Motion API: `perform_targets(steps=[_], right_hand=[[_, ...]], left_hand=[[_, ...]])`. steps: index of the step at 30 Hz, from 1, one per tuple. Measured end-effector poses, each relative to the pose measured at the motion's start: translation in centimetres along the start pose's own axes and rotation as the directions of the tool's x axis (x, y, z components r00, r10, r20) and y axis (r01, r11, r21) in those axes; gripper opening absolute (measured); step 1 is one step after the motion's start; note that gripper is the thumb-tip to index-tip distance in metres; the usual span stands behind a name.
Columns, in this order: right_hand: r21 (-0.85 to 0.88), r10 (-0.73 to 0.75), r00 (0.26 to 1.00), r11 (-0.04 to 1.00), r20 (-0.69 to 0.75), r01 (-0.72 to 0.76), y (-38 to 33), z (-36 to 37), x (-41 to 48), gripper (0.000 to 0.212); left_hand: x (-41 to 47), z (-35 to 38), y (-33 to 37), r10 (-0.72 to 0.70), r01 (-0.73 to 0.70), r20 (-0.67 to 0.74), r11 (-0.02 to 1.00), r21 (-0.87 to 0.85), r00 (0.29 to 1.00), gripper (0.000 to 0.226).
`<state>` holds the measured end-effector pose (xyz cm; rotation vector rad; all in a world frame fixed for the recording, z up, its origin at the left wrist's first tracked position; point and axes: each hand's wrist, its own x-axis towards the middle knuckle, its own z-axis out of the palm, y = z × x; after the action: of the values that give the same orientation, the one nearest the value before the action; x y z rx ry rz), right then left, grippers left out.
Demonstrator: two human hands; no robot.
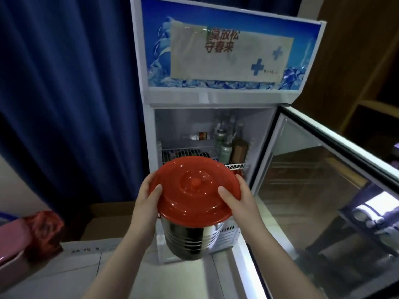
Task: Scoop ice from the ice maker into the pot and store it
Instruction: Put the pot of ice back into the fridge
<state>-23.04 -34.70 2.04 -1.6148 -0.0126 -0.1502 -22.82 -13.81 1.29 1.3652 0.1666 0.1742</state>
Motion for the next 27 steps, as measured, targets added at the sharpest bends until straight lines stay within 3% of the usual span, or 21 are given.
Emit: perform_targets(steps=[7, 12, 16, 27], right_hand=[[0.039, -0.006, 0.996, 0.999, 0.084, 0.003, 2.3, -2.9, 13.3, 0.043], [0.004, -0.040, 0.992, 0.999, 0.116, 0.039, 2.7, -4.3, 19.7, 0.052], [0.001, -0.021, 0.990, 1.000, 0.136, 0.021, 3.5, -4.4, 23.6, 0.046], [0.024, 0.014, 0.997, 1.000, 0.081, -0.016, 6.6, -2.3, 30.3, 0.069]], left_hand=[[10.8, 6.8, -1.7, 0.014, -0.015, -0.062, 1.000, -0.019, 0.998, 0.031], [15.8, 9.8, -2.5, 0.008, -0.012, -0.088, 0.999, -0.041, 0.996, 0.035], [19.3, 10.9, -3.2, -0.016, 0.012, -0.090, 0.999, -0.049, 0.996, 0.035], [27.6, 10.6, -4.7, -0.042, 0.040, -0.052, 0.998, -0.041, 0.998, 0.035]])
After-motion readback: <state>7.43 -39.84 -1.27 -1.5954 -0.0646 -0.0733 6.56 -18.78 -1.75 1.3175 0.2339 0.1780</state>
